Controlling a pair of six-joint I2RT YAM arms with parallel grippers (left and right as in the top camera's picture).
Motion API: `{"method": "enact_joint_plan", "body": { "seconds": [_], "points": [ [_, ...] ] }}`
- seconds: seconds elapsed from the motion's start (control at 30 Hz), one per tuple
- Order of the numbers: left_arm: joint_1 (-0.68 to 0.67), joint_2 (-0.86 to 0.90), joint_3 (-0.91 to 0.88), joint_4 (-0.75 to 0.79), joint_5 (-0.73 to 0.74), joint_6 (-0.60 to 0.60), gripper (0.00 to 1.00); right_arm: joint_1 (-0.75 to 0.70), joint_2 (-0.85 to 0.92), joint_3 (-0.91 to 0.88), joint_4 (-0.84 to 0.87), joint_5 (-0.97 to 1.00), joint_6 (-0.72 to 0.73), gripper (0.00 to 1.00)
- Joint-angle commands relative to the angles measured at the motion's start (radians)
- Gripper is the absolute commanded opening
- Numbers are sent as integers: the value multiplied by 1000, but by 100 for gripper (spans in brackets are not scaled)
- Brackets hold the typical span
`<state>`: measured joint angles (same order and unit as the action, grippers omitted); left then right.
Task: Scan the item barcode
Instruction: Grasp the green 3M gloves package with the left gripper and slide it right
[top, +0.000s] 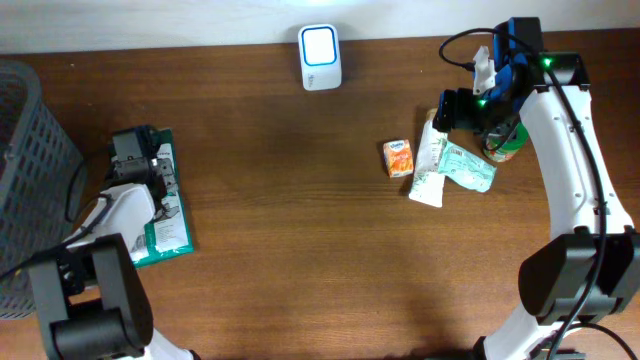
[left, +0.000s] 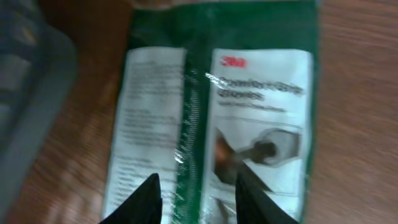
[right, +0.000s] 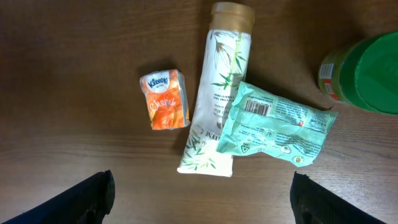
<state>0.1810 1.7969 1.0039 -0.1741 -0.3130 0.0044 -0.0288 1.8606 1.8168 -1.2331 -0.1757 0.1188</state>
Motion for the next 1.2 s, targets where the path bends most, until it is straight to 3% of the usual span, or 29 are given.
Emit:
{"method": "enact_joint_plan", "body": {
  "seconds": [0.0,0.3,0.53,0.8,1.0,1.17],
  "points": [
    [20,41,-7,17,-137,35,41,5,-8,13,-10,4,-11,88],
    [39,105,-7,9,-38,34,38,5,-8,13,-13,3,-18,88],
    [-36,105,-6,-114,408,31,43,5,-8,13,-13,3,-18,88],
    [-162,105,-6,-97,678,-208,43,5,-8,13,-8,2,-18,88],
    [-267,105,-6,15,754,-296,44,5,-8,13,-8,1,-18,88],
    [-268,99,40,56,751,-296,45,11,-8,13,-8,-60,-18,88]
  ]
}}
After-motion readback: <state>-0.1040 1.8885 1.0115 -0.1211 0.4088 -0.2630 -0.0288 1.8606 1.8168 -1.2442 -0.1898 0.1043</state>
